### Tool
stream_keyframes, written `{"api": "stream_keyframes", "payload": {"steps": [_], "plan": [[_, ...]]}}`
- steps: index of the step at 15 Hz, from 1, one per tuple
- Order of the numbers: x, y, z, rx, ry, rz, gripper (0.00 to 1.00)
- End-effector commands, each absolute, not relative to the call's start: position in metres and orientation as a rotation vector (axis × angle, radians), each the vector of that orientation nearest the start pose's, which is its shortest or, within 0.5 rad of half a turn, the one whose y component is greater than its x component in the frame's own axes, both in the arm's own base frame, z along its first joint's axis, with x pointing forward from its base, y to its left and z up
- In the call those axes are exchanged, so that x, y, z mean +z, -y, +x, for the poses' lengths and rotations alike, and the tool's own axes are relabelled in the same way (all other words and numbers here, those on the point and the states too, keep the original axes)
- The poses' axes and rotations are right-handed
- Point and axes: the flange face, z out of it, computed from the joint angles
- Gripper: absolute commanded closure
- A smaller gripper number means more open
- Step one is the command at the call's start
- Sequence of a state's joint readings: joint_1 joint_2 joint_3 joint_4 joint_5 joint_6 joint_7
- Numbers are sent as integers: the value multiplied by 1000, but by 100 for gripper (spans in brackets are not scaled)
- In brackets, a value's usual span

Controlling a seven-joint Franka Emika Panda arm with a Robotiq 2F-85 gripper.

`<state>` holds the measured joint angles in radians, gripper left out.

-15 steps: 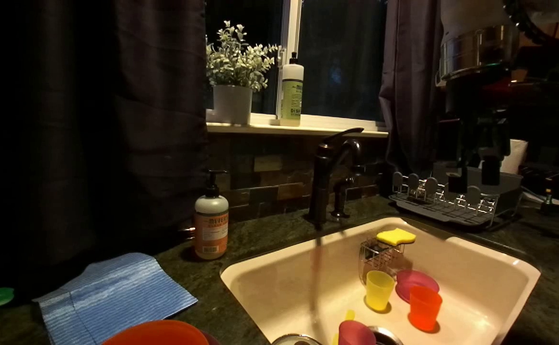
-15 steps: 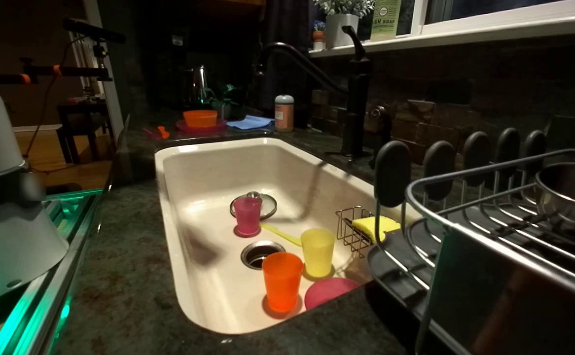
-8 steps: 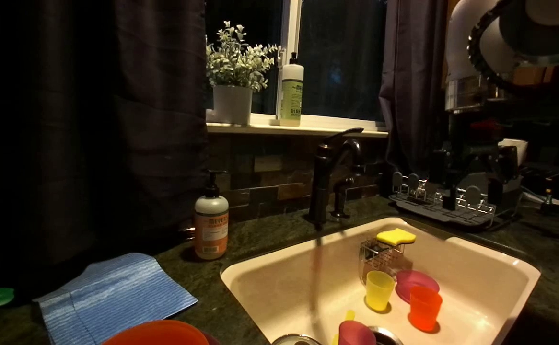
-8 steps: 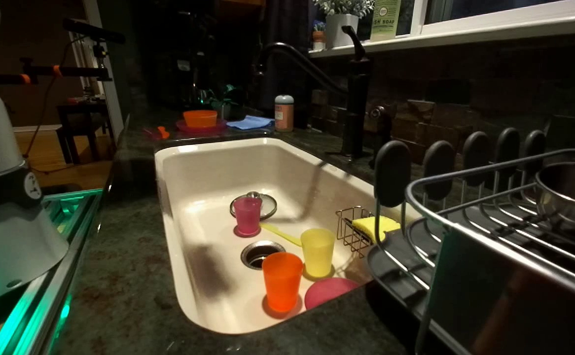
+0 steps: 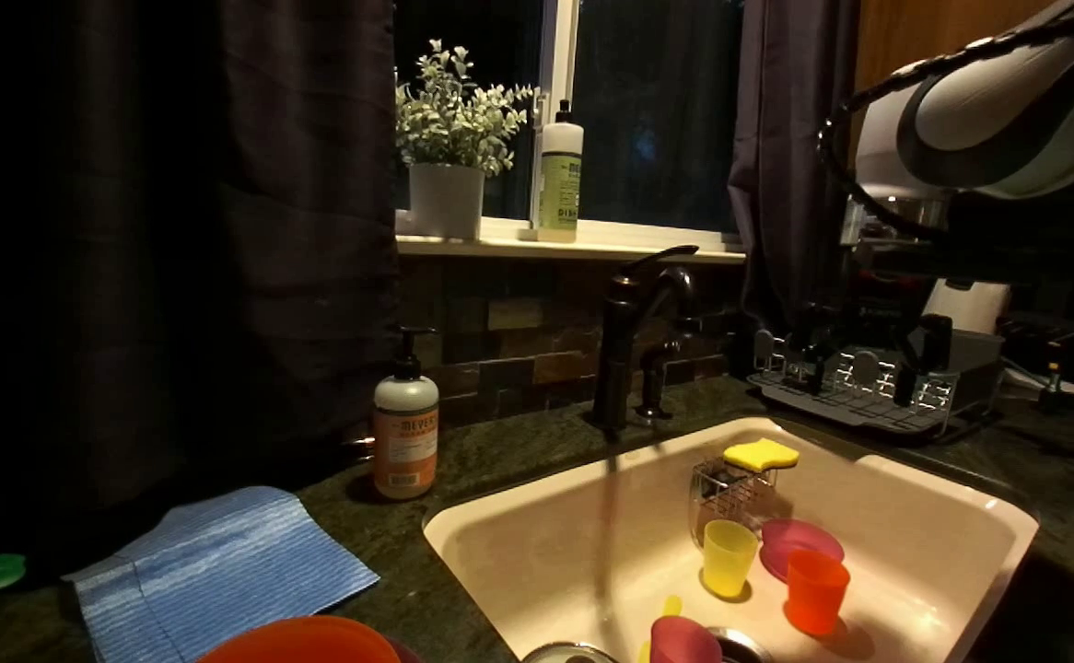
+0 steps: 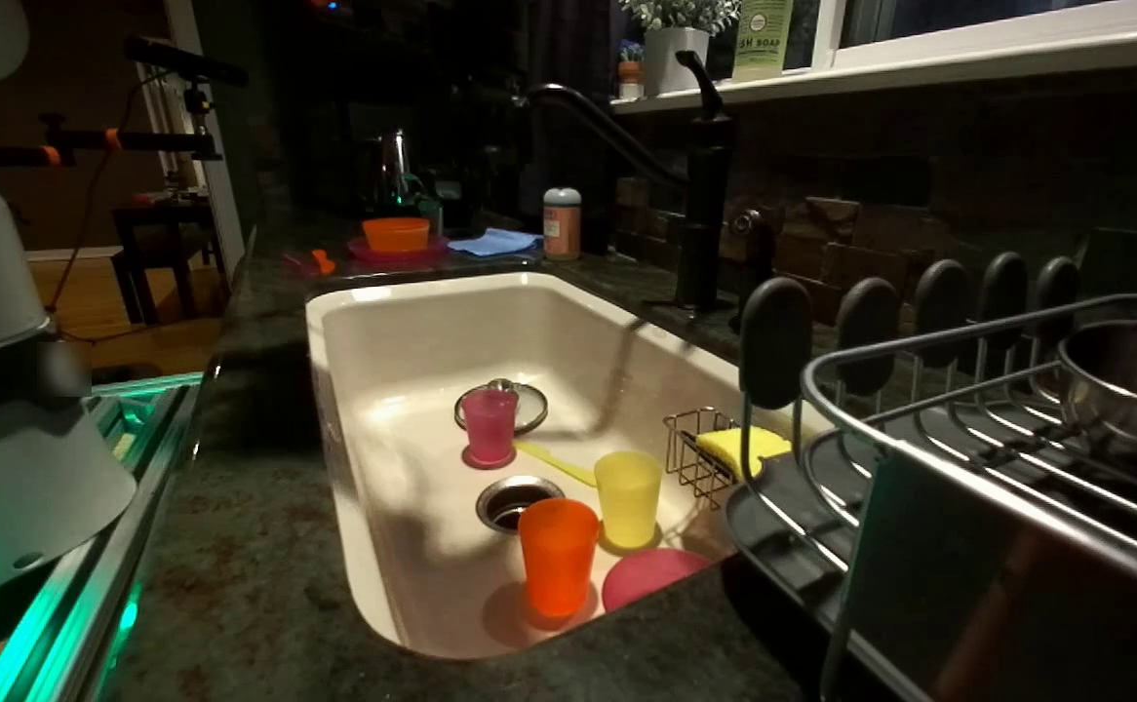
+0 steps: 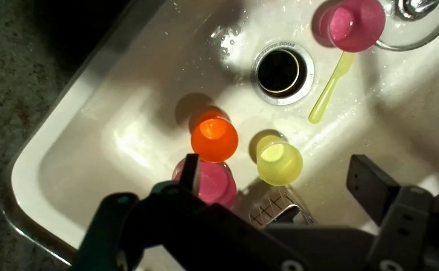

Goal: Put the cup on the drying rack

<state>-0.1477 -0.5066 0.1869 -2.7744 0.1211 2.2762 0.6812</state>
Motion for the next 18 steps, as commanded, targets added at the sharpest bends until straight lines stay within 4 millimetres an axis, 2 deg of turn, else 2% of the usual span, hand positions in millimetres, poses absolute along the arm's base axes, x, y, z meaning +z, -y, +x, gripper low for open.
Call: {"api": "stream_keyframes", "payload": {"steps": [1, 4, 7, 8, 10, 14, 18], "plan": [[300, 5, 360, 186, -1350, -2855, 0], [256, 7, 358, 340, -1435, -2800, 0], [216, 7, 358, 390, -1428, -2762, 0], [243, 9, 359, 349, -1413, -2793, 0], [222, 8, 359, 389, -1426, -2781, 0], [208, 10, 363, 432, -1446, -2750, 0], [167, 13, 366, 536, -1414, -2664, 0]]}}
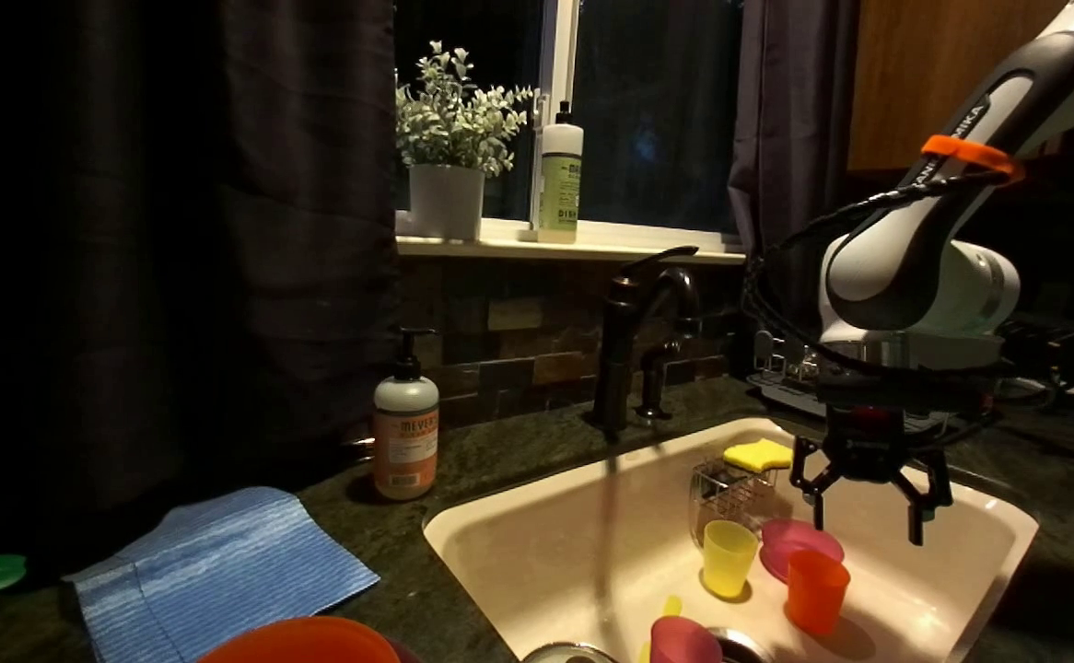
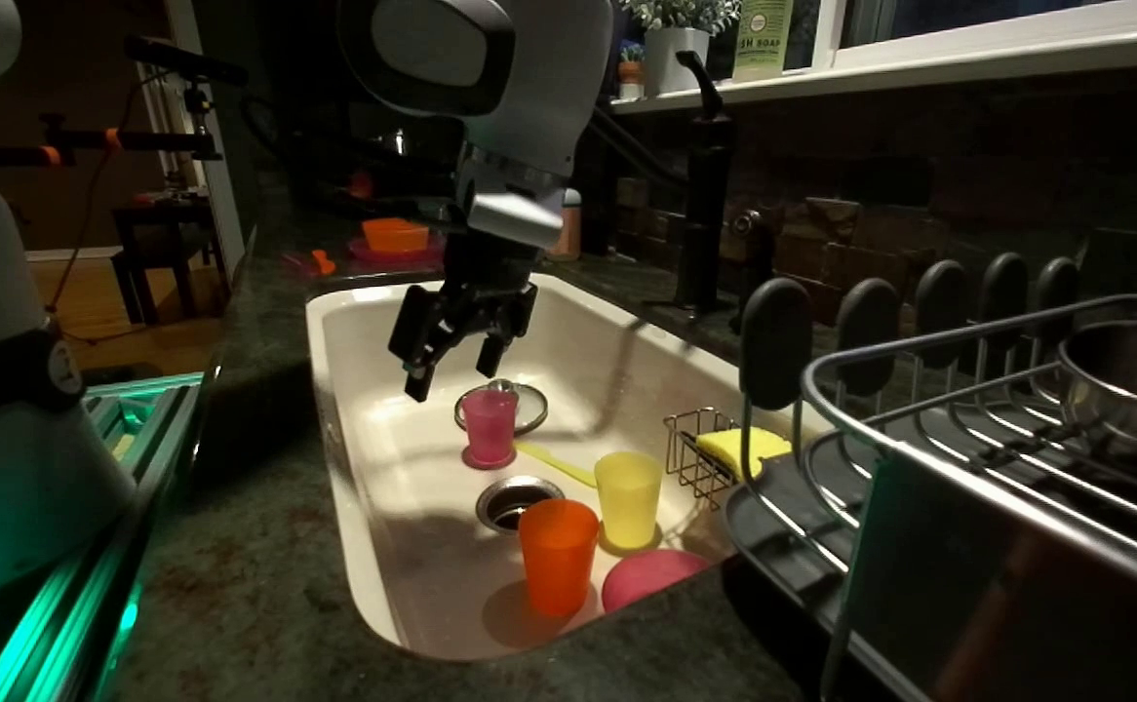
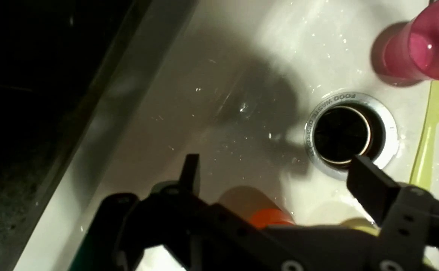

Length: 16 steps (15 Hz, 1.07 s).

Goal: Put the cup on the drying rack

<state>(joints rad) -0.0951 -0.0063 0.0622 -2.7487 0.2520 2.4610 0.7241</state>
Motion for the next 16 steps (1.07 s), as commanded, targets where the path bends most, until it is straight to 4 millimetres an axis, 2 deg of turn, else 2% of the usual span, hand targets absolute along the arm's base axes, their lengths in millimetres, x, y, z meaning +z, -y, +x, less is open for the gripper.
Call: {"api": "stream_keyframes", "payload": {"steps": [1, 8, 16], "plan": [[160, 13, 367, 541, -1399, -2640, 0], [111, 2, 388, 588, -1278, -2524, 0], [58, -18, 425, 647, -1304, -2453, 0]]}}
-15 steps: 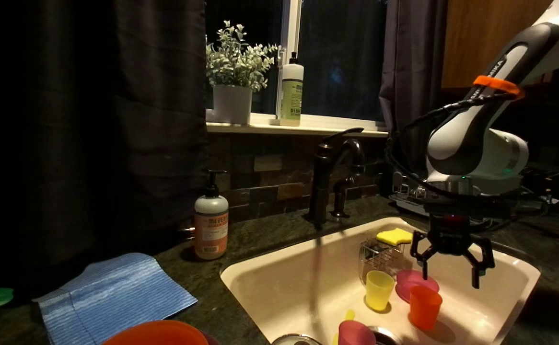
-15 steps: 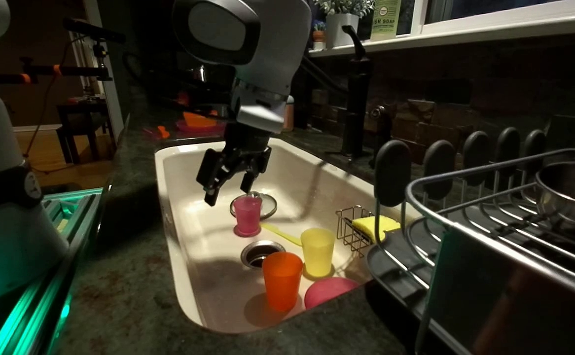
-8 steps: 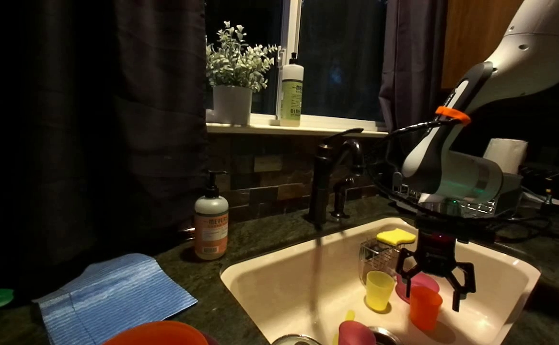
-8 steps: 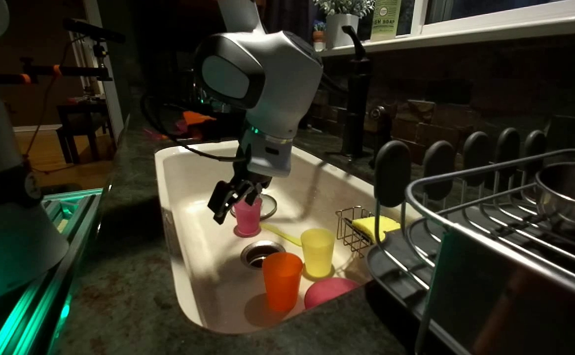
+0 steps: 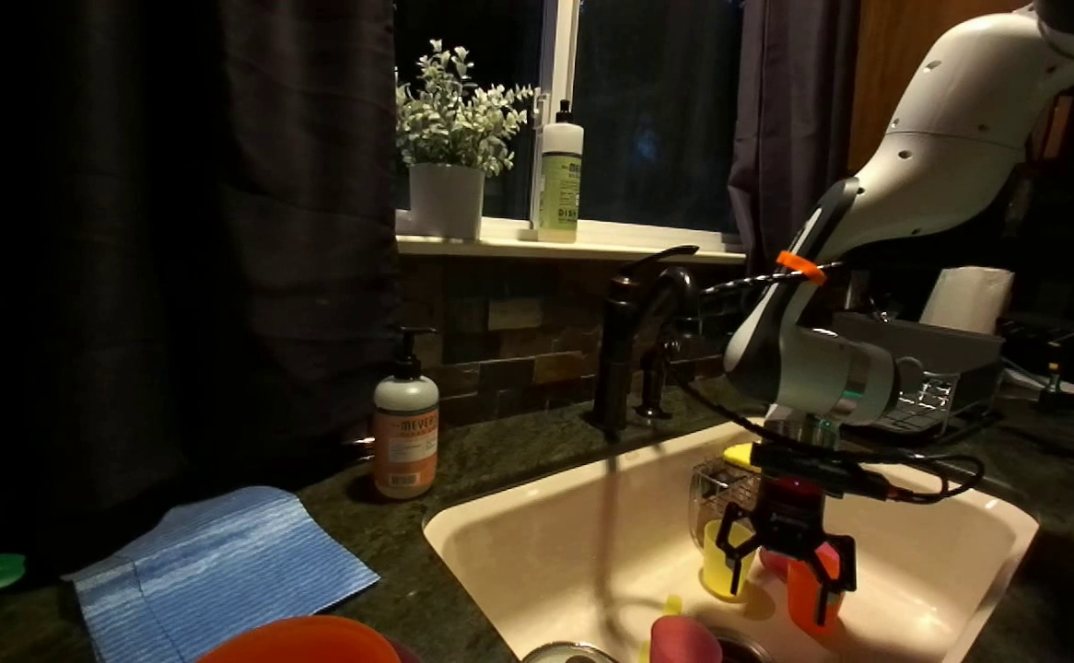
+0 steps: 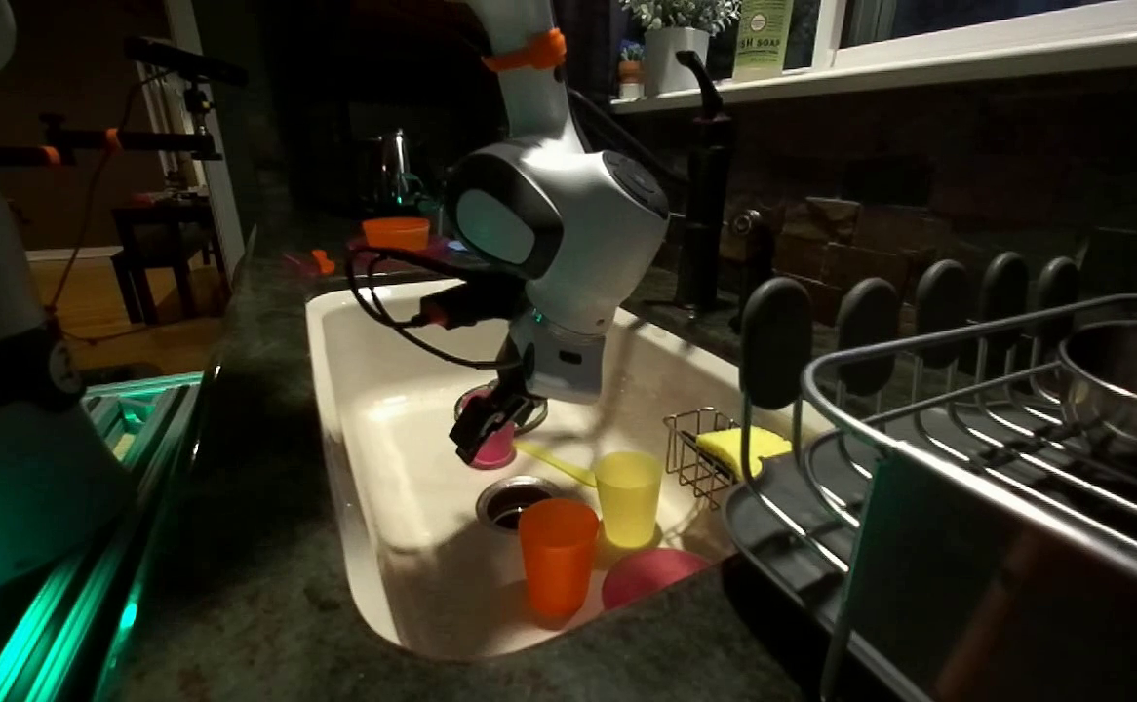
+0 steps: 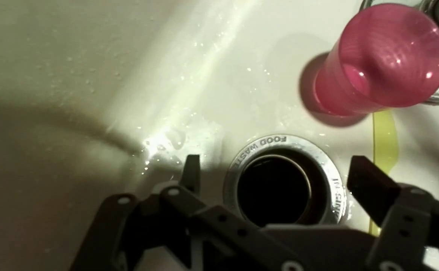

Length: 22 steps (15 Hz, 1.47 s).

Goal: Put the cup on the drying rack

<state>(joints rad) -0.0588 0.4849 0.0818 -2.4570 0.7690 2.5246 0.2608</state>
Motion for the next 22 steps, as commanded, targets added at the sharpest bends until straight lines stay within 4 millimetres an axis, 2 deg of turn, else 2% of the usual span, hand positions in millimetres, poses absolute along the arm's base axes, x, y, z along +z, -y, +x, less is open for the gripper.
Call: {"api": "stream_keyframes", "payload": {"steps": [1, 7, 15, 22], "plan": [[53, -21, 429, 656, -1304, -2449, 0], [35, -36, 440, 706, -1301, -2398, 0], [21, -48, 444, 746, -1405, -2245, 0], [9, -60, 447, 814, -1426, -2151, 0]]}}
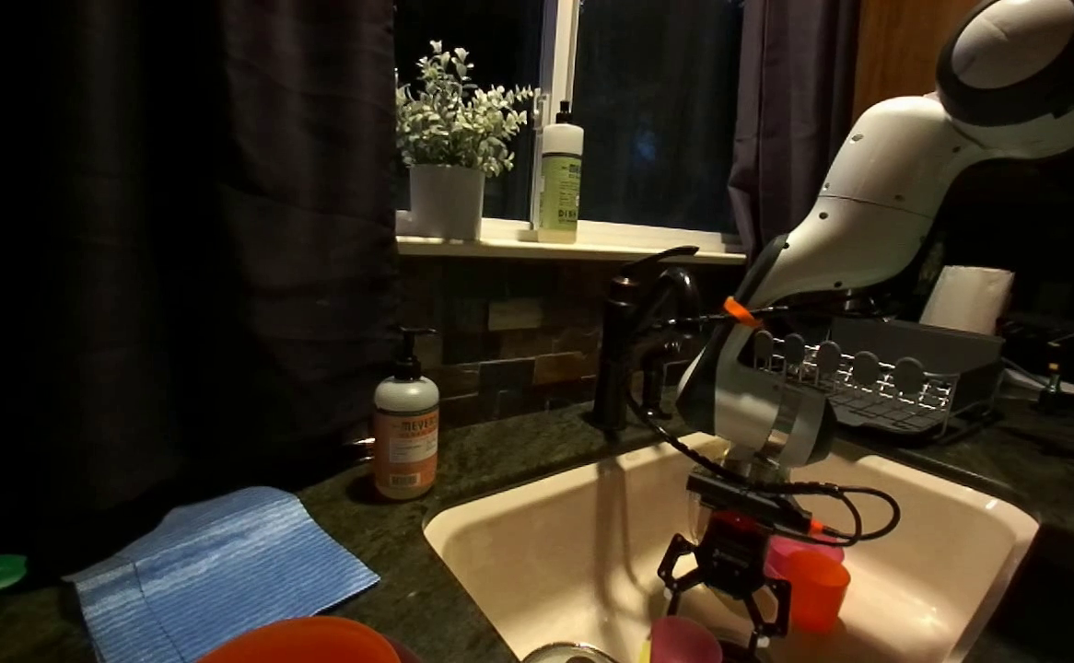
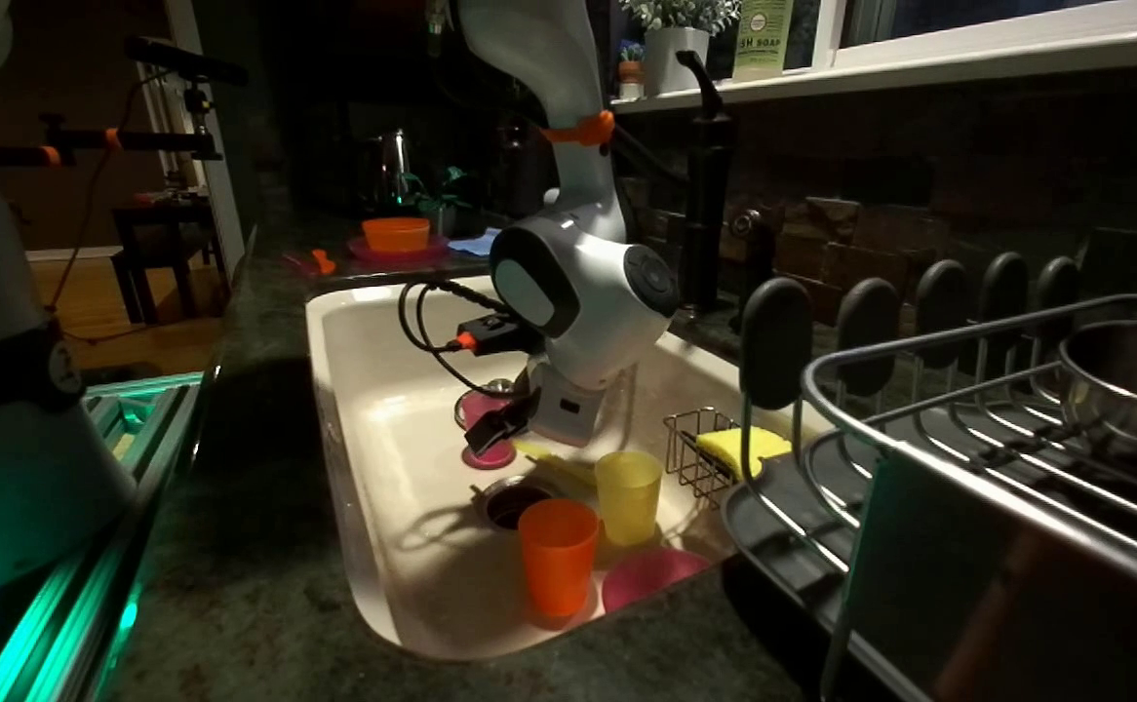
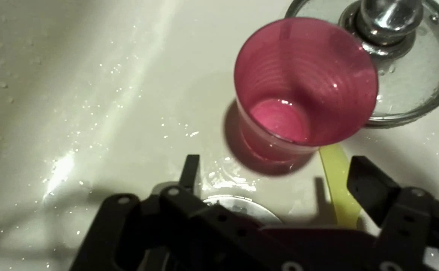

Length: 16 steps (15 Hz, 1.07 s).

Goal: Put the cup on the drying rack

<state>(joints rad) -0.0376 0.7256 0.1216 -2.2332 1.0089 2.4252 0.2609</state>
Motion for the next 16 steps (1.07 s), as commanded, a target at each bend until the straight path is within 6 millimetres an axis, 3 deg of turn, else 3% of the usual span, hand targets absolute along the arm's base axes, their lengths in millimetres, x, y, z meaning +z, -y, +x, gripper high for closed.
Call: {"api": "stream_keyframes", "payload": {"steps": [1, 16], "plan": [[7, -61, 447, 819, -1428, -2149, 0], [-6, -82, 446, 809, -1407, -2149, 0]]}}
